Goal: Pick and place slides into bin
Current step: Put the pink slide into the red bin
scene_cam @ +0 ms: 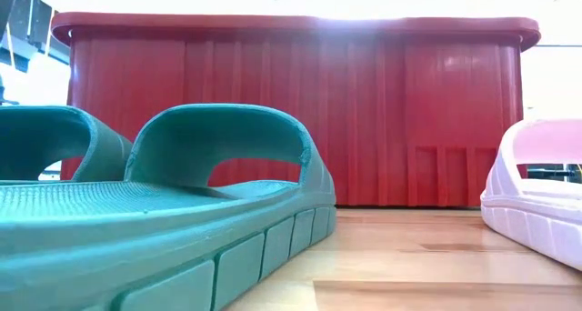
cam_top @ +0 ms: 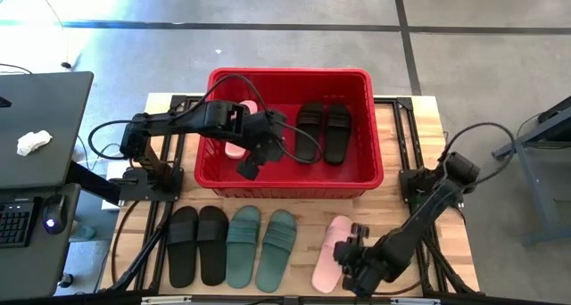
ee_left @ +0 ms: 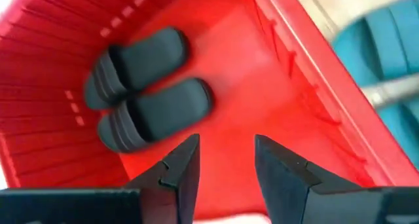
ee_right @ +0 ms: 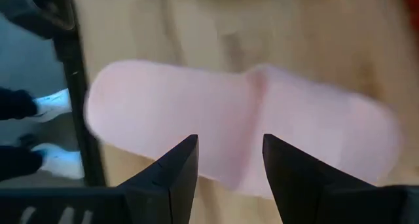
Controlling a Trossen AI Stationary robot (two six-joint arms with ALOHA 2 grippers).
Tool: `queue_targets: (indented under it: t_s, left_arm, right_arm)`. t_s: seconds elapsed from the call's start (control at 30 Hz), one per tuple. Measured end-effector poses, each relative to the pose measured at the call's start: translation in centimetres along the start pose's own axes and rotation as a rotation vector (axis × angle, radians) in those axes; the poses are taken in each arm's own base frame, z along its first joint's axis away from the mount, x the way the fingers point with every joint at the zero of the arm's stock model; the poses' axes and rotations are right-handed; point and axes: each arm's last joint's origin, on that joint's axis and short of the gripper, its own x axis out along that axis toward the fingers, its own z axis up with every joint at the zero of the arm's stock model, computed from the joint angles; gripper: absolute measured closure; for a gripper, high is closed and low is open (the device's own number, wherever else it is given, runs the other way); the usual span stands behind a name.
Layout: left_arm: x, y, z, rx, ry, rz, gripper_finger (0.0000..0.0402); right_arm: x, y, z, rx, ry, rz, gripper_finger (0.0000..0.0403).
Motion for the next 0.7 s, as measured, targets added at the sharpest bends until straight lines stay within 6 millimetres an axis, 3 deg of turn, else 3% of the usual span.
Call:
queue_targets:
  t_s: [0.27,0.7]
  left_arm:
    - [0.0,0.0,-0.4,0.007,0.065,0.039,0.0273]
    - [0.0,0.1,-0.4,0.010,0.076,0.057,0.0273]
  right_arm:
    - [2.3,-0.4,0.6,0.157,0.066,-0.170,0.0242]
    - [1.9,-1.8,-0.2,0.225,0.152,-0.383,0.0243]
